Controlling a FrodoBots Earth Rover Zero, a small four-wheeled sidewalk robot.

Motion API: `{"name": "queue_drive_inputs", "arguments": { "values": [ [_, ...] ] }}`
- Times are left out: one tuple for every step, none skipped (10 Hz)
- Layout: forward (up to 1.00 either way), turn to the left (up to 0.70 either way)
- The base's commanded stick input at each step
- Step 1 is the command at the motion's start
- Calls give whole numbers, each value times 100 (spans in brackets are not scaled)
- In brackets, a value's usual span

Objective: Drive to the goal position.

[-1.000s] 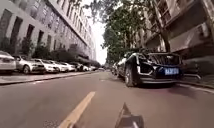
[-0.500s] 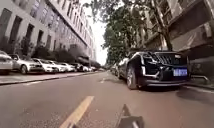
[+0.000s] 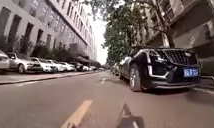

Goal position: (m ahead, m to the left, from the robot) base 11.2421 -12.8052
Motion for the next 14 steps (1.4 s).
{"name": "queue_drive_inputs", "arguments": {
  "values": [
    [70,0],
    [70,0],
    [70,0],
    [70,0],
    [70,0],
    [70,0],
    [70,0],
    [70,0],
    [70,0],
    [70,0],
    [70,0],
    [70,0],
    [70,0],
    [70,0]
  ]
}}
